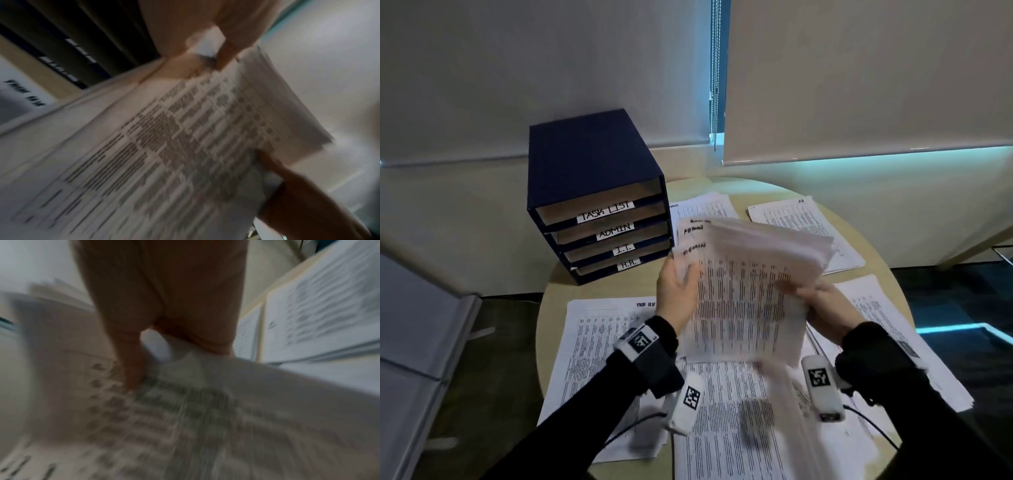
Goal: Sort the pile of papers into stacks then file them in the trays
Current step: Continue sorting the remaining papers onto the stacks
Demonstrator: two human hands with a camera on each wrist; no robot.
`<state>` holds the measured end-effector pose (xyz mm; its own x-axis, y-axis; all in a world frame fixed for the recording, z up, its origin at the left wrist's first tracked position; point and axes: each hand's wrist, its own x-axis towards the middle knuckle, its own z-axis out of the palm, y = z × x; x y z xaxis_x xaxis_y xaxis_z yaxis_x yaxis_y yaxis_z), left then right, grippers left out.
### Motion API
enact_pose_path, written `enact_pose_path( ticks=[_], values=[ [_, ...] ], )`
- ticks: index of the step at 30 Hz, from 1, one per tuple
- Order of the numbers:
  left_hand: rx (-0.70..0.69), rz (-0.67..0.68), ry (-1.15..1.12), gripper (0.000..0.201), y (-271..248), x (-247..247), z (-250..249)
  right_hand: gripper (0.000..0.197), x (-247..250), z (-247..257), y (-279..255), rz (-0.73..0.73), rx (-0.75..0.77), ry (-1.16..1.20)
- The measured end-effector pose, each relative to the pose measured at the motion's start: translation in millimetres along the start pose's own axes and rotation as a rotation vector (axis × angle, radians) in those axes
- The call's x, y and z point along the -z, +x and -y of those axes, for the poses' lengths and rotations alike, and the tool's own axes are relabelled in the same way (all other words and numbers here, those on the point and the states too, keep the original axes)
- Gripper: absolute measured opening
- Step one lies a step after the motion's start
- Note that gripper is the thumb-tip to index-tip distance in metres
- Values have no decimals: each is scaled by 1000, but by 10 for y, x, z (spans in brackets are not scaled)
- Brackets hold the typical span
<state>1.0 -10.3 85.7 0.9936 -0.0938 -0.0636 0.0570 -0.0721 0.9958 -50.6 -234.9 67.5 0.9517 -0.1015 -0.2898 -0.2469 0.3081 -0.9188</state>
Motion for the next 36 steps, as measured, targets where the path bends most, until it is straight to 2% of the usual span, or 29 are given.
enact_pose_path(
  ticks=[1,3,6,8,10,12,14,16,18,20,22,29,31,36],
  values=[
    [-28,-17,18,43,-51,-49,-24,30,-74,39,-2,-13,29,40],
    [-59,-21,64,55,-173,-137,4,25,-198,49,-16,-40,88,63],
    [-91,-52,79,58,-296,-189,169,37,-285,-105,-32,-22,153,15],
    [-102,-52,90,57,-302,-159,265,49,-344,-136,-82,-127,190,-84],
    [-105,-66,74,52,-262,-118,294,46,-385,-101,-115,-256,280,-167],
    [-77,-71,38,42,-193,-79,237,39,-411,-36,-109,-363,423,-275],
    [-100,-75,22,29,-117,-69,158,47,-420,11,-90,-461,622,-446],
    [-147,-115,22,27,-60,-70,95,56,-403,27,-59,-499,855,-684],
    [-155,-127,10,28,-12,-76,61,59,-391,40,-64,-505,986,-885],
    [-155,-116,-2,29,41,-99,43,61,-382,52,-77,-516,971,-1004],
    [-149,-119,10,35,73,-138,15,63,-376,42,-86,-520,939,-1023],
    [-100,-209,38,73,162,-273,-155,43,-386,72,-30,-478,838,-823],
    [-51,-249,61,74,200,-297,-236,41,-408,82,-29,-461,811,-780],
    [13,-314,81,74,311,-305,-287,53,-460,73,-45,-453,827,-862]
  ],
)
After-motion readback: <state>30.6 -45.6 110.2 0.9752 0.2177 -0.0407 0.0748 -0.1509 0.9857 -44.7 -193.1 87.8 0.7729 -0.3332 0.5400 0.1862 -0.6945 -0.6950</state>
